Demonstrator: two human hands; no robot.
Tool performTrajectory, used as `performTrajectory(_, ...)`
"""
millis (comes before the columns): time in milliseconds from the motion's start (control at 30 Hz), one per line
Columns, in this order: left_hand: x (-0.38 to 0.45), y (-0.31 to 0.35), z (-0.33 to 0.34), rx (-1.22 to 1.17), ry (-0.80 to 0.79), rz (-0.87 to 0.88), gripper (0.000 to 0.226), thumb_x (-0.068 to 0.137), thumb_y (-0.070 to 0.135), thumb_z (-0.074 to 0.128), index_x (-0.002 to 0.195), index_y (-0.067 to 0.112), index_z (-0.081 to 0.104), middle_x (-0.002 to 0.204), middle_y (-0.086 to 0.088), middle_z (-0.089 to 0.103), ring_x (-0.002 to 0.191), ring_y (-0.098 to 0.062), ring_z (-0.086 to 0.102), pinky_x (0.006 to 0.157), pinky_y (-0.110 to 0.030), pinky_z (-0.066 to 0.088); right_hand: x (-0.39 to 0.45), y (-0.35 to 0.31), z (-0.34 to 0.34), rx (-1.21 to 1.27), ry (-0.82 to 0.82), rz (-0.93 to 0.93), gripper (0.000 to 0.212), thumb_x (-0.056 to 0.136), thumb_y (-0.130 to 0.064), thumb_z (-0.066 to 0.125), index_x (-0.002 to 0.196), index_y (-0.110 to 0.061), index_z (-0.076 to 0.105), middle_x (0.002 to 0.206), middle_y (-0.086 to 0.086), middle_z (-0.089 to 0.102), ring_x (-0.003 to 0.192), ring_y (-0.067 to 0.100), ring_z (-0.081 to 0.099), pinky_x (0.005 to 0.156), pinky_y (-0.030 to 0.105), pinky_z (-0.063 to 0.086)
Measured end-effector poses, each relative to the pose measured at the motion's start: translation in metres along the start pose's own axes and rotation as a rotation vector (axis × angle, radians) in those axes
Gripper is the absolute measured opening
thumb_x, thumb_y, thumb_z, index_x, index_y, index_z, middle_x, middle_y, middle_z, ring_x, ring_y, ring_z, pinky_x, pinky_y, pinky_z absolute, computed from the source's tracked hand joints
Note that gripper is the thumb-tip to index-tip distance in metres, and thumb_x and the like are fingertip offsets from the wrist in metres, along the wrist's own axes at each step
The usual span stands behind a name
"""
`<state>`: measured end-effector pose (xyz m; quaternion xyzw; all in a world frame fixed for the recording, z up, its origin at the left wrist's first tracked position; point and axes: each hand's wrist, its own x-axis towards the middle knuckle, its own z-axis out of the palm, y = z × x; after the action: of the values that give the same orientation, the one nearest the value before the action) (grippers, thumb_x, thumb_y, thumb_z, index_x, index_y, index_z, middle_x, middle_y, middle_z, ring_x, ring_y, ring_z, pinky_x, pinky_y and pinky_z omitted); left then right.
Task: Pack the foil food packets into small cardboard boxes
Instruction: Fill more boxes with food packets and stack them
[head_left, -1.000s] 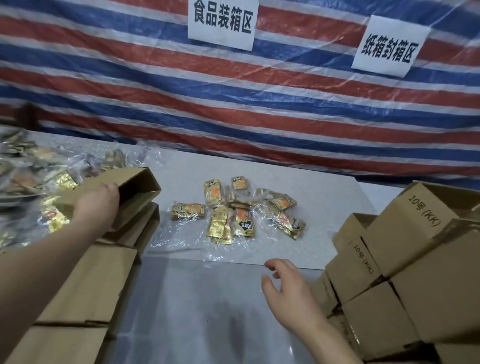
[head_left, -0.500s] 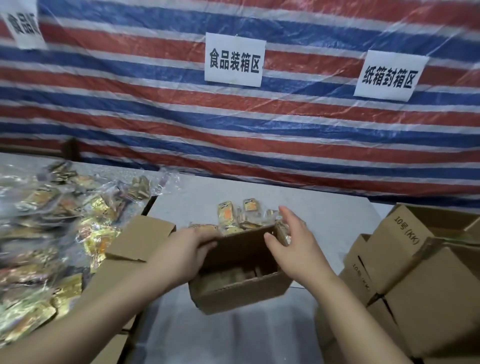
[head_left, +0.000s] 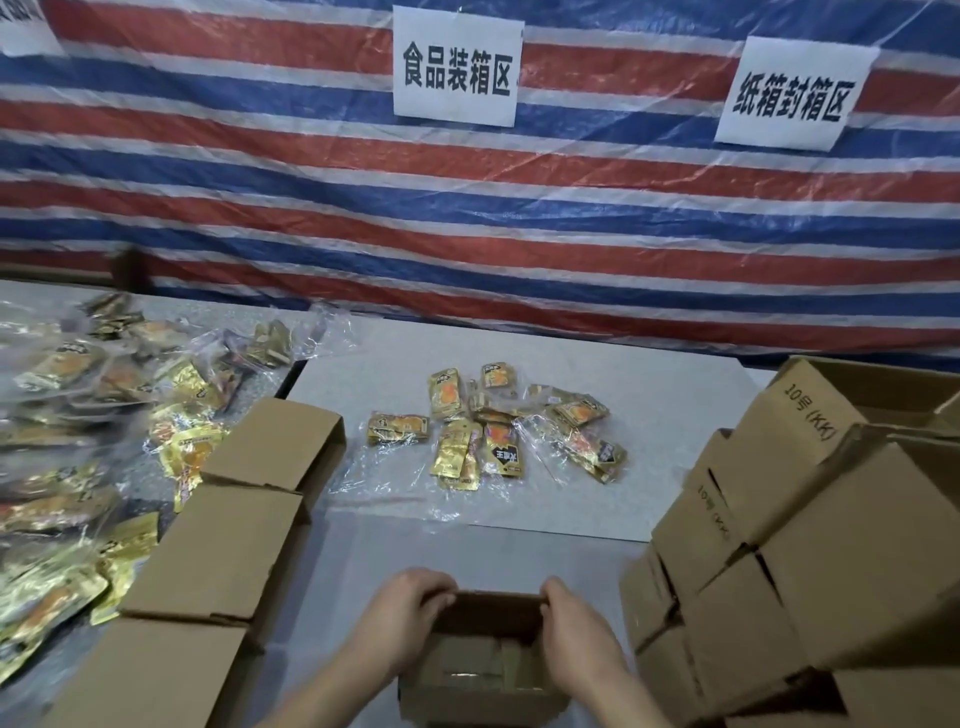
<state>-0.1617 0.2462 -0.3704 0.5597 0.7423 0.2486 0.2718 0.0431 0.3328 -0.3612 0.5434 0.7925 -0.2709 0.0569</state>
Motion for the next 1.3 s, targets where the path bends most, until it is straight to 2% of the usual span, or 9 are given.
performTrajectory(100,0.001,-0.016,0.016,0.0,-0.006,-0.015,0.019,0.098,0.025,0.054,0.105,0.02,0.071,0.106,0.003,0.069,0.104,-0.013,0.06,0.086,-0.014,0.036,0.009,0.004,0.027,0.021,-0.003,0.015,0.011,0.103,-0.023,0.028,0.096,-0.026,0.036,0.102,0.001,0.053,0.097,0.026,0.059,0.075,0.034,0.041)
performTrajectory(367,-0.003,-0.024,0.03,0.022,0.022,0.012,0.023,0.1,0.027,0.052,0.108,0.017,0.071,0.11,0.001,0.069,0.106,-0.016,0.06,0.089,-0.017,0.037,0.004,0.007,0.041,0.03,0.031,0.006,0.009,0.105,-0.029,0.028,0.101,-0.028,0.035,0.105,-0.002,0.051,0.082,0.023,0.053,0.07,0.034,0.041)
performTrajectory(500,-0.002,-0.021,0.024,0.041,0.091,0.029,0.034,0.095,0.046,0.054,0.121,0.027,0.065,0.121,0.016,0.062,0.115,-0.003,0.054,0.097,-0.013,0.035,0.004,0.009,0.032,0.04,-0.017,0.026,0.04,0.102,-0.037,0.029,0.14,-0.029,0.038,0.14,-0.001,0.049,0.12,0.021,0.055,0.095,0.035,0.044)
performTrajectory(567,0.017,-0.014,0.014,-0.016,0.188,0.004,0.038,0.096,0.05,0.05,0.125,0.028,0.063,0.121,0.016,0.06,0.115,-0.003,0.054,0.096,-0.018,0.038,0.008,0.011,0.021,0.069,0.035,0.037,0.048,0.1,-0.042,0.029,0.146,-0.031,0.037,0.146,-0.004,0.046,0.127,0.019,0.051,0.101,0.035,0.042)
performTrajectory(667,0.068,-0.001,0.0,-0.027,0.228,-0.022,0.031,0.099,0.042,0.046,0.119,0.026,0.062,0.114,0.009,0.065,0.104,-0.011,0.06,0.084,-0.026,0.046,0.018,0.015,0.006,0.109,0.115,0.049,0.047,0.101,-0.044,0.032,0.144,-0.029,0.042,0.146,-0.005,0.046,0.131,0.018,0.047,0.103,0.033,0.039)
performTrajectory(800,0.153,-0.006,-0.004,0.174,0.152,-0.083,0.035,0.098,0.036,0.045,0.124,0.015,0.056,0.119,-0.008,0.064,0.107,-0.027,0.06,0.086,-0.036,0.049,0.037,0.026,-0.007,0.228,0.165,0.1,0.043,0.102,-0.045,0.035,0.138,-0.026,0.049,0.141,-0.005,0.049,0.128,0.016,0.049,0.102,0.03,0.039)
performTrajectory(967,0.248,-0.031,0.022,0.24,0.061,-0.337,0.078,0.09,0.051,0.058,0.146,0.007,0.029,0.136,-0.017,0.051,0.121,-0.034,0.051,0.094,-0.044,0.049,0.062,0.036,-0.011,0.355,0.203,0.114,0.028,0.102,-0.038,0.045,0.118,-0.021,0.06,0.125,0.002,0.06,0.114,0.019,0.056,0.097,0.029,0.041)
performTrajectory(1067,0.286,-0.053,0.052,0.293,0.048,-0.393,0.104,0.075,0.056,0.073,0.149,0.008,0.018,0.147,-0.022,0.036,0.13,-0.038,0.042,0.1,-0.049,0.046,0.072,0.04,-0.008,0.37,0.223,0.101,0.021,0.101,-0.039,0.048,0.109,-0.025,0.062,0.115,-0.004,0.062,0.1,0.014,0.06,0.093,0.029,0.044)
performTrajectory(1300,0.329,-0.082,0.074,0.426,0.011,-0.403,0.106,0.072,0.062,0.073,0.146,0.004,0.022,0.134,-0.025,0.049,0.121,-0.038,0.05,0.095,-0.048,0.051,0.082,0.047,0.001,0.352,0.288,0.1,0.018,0.098,-0.038,0.053,0.106,-0.027,0.064,0.109,-0.014,0.061,0.095,0.008,0.06,0.089,0.026,0.046)
